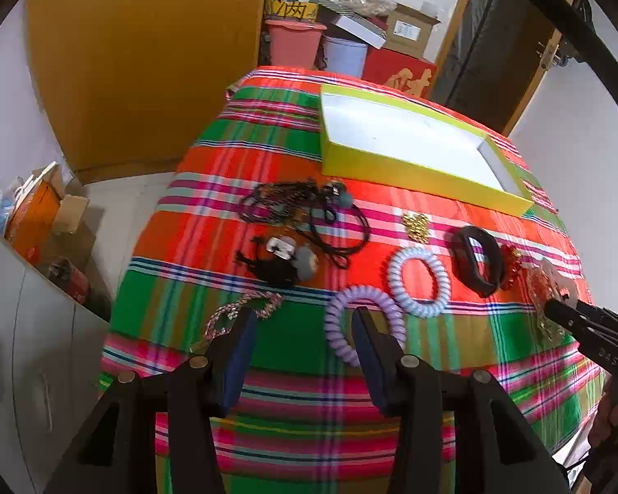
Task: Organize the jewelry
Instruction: 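Grasp the clear claw hair clip with the right tool while the left tool reaches the rhinestone barrette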
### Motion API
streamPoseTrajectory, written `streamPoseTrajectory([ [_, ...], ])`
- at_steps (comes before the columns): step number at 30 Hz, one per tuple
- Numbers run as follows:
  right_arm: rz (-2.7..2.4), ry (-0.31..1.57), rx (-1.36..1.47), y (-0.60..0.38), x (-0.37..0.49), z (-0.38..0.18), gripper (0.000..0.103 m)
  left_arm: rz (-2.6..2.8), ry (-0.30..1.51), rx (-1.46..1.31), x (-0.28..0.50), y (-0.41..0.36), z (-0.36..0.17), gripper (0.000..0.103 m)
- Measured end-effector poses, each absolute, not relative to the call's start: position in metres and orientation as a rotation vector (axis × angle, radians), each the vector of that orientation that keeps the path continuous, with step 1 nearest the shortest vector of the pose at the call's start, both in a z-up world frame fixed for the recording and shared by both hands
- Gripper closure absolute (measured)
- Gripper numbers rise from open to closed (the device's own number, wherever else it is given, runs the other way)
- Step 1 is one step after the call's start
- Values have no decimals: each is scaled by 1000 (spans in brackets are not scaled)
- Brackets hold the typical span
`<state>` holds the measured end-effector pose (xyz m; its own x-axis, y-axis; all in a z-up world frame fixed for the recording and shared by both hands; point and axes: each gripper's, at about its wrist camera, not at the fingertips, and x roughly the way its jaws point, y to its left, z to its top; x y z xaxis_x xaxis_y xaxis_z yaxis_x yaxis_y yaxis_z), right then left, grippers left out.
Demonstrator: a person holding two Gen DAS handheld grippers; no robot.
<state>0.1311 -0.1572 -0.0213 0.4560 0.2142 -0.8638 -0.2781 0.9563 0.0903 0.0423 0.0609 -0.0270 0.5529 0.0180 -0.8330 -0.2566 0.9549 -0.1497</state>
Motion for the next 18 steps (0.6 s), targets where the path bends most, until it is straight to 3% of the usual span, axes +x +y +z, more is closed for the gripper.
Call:
streamPoseTrajectory([
  [18,282,1068,-67,-164,131,-21,55,228,956,-283,42,102,-36,55],
])
